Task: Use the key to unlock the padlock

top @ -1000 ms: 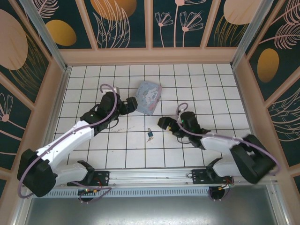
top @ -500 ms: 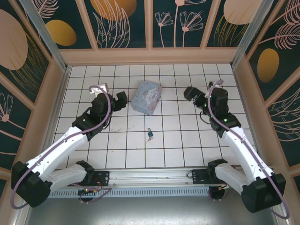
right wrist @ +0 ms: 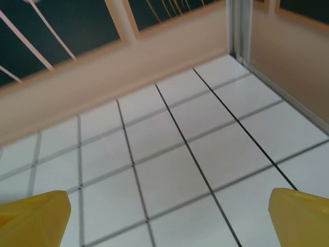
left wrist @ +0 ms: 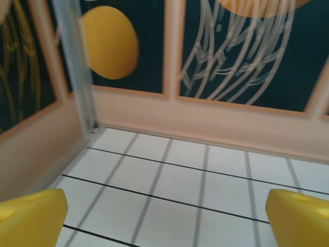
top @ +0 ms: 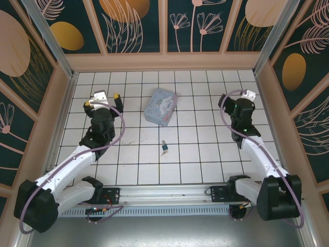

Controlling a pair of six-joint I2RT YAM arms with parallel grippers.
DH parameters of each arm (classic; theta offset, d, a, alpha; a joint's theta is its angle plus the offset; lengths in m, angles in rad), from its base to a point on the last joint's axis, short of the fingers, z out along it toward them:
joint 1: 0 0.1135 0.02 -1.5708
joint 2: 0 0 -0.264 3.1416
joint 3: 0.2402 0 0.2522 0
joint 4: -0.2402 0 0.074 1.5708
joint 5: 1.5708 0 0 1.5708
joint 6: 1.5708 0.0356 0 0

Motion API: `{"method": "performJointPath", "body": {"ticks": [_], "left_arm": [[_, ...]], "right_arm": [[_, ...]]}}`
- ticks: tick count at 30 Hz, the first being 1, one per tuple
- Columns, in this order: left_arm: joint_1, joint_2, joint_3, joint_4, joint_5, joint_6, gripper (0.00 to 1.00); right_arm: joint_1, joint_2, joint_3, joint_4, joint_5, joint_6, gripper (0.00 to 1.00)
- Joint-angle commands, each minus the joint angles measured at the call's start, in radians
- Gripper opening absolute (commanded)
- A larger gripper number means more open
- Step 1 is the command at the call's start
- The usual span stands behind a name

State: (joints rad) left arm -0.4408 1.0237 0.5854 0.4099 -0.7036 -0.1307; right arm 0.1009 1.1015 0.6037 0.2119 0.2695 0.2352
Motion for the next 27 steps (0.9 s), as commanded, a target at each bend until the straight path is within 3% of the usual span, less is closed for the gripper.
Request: {"method": "performJointPath", "body": {"ticks": [1, 6, 16, 19, 21, 24, 27], "left_arm": [[0.091, 0.005, -0.092, 0.175, 0.060, 0.074, 0.99], [0.188, 0.080, -0.232, 0.360, 0.120, 0.072, 0.99], [0.318, 0.371, -0.370, 0.812, 0.258, 0.079, 0.99], [0.341, 0.456, -0.368, 0.887, 0.279, 0.061, 0.99], [0.376, 0.456, -0.324, 0.791, 0.337, 0.033, 0.99], [0.395, 0.468, -0.332, 0.818, 0.415, 0.037, 0.99], [0.395, 0.511, -0.400, 0.987, 0.504, 0.078, 0.99]], "right_arm": [[-0.023, 0.044, -0.128, 0.279, 0.031, -0.117, 0.99], [-0.037, 0.108, -0.282, 0.528, 0.011, -0.170, 0.99], [-0.098, 0.306, -0.350, 0.895, -0.125, -0.204, 0.99], [-0.116, 0.383, -0.392, 1.030, -0.200, -0.208, 0.99], [-0.115, 0.436, -0.412, 1.118, -0.212, -0.217, 0.99], [-0.123, 0.436, -0.403, 1.096, -0.236, -0.212, 0.99], [-0.127, 0.432, -0.412, 1.109, -0.249, -0.216, 0.99]]}}
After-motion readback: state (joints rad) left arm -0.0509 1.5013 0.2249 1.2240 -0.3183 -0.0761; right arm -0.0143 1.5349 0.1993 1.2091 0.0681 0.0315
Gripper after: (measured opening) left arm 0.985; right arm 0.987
